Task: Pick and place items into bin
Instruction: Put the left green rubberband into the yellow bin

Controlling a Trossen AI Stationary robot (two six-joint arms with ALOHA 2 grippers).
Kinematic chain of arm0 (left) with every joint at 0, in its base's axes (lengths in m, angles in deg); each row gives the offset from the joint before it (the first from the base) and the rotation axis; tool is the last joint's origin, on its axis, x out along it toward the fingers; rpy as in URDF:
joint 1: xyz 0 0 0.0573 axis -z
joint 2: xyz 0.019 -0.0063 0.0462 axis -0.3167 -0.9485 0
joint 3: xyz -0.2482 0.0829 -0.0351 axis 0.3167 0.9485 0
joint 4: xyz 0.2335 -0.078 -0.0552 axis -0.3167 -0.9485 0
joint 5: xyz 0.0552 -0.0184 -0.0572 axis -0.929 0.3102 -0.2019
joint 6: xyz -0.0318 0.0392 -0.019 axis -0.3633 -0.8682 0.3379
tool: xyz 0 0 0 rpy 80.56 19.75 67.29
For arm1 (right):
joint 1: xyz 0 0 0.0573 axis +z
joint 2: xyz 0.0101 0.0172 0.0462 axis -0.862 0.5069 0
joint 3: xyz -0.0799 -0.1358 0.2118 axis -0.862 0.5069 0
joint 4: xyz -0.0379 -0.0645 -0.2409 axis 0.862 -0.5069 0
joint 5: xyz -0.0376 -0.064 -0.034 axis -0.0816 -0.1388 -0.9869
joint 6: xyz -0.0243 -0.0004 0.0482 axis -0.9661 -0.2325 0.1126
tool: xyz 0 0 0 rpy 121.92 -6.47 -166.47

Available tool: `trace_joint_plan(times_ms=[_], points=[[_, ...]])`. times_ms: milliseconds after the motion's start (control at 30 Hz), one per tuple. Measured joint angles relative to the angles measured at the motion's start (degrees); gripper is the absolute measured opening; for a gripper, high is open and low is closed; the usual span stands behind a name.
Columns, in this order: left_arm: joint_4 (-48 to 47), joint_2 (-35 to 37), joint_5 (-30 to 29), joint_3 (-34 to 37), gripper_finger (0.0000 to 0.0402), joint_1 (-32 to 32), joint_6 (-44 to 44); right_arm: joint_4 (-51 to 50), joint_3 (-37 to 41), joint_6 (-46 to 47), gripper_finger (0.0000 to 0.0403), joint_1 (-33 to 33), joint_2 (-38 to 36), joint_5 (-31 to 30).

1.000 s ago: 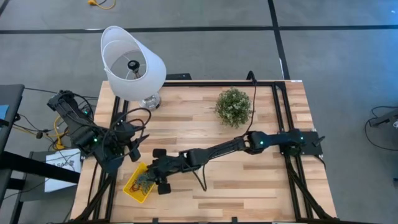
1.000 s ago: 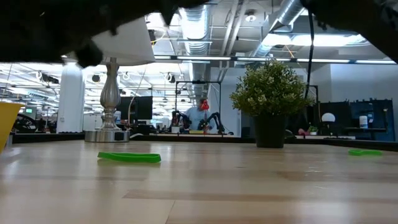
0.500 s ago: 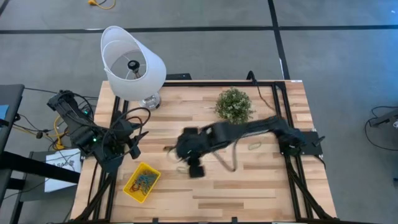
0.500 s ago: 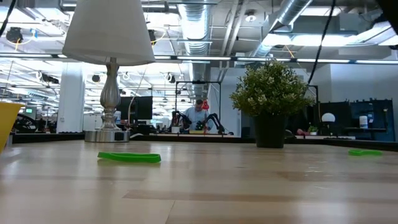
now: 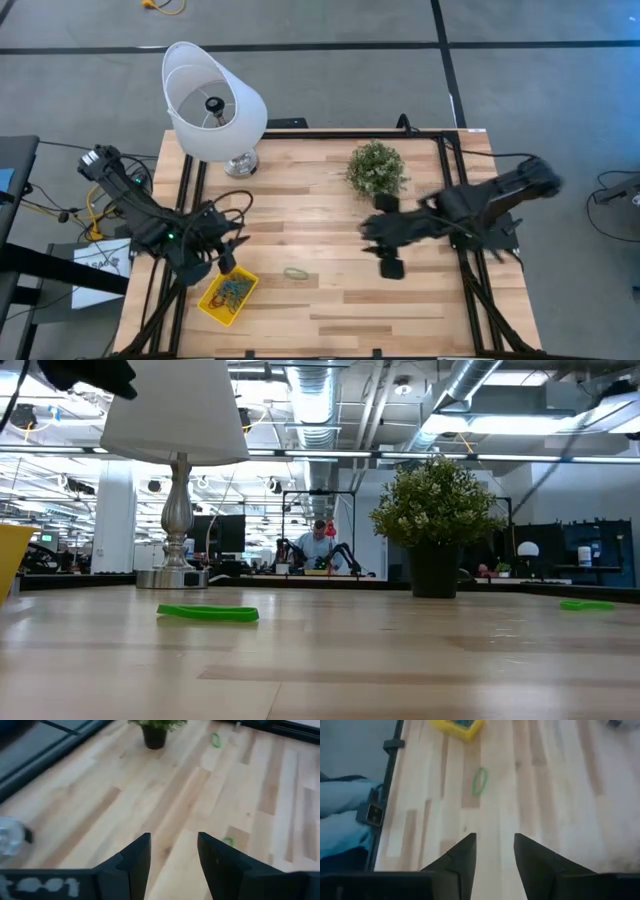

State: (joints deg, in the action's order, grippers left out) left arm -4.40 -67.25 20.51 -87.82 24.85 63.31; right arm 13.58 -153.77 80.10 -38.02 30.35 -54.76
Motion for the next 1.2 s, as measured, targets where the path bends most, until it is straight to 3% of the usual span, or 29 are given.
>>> trace_joint_plan(times_ms=[67,167,367,433,500,700,967,1200], points=[[6.16,0.18,1.57,2.47,0.0153,-1.91,-3.06,7.20,12.30,3.87,0.0126,1.89,-7.29,0.02],[16.82,-0.09,9.07,6.60,0.0153,-6.50,-10.60,17.32,26.95,8.41,0.0126,5.44,-17.68,-0.82],[46.78,-1.92,25.26,15.06,0.0153,-18.33,-29.94,35.17,49.19,8.25,0.0126,13.24,-34.73,-4.93],[50.35,-3.35,32.29,16.46,0.0153,-21.19,-33.70,40.20,54.92,8.26,0.0126,14.94,-37.60,-5.05],[51.01,-5.58,35.33,16.65,0.0153,-22.89,-35.51,44.52,59.44,8.26,0.0126,16.23,-39.21,-4.98],[52.80,-15.04,34.88,16.68,0.0153,-26.38,-34.34,46.17,65.31,13.04,0.0126,17.31,-38.45,-4.92],[64.69,-30.20,52.63,15.21,0.0153,-26.84,-39.79,46.65,65.58,13.70,0.0126,16.98,-36.81,-4.72],[62.27,-38.83,52.83,10.48,0.0153,-25.90,-43.93,47.71,65.58,13.77,0.0126,16.98,-36.81,-4.72]])
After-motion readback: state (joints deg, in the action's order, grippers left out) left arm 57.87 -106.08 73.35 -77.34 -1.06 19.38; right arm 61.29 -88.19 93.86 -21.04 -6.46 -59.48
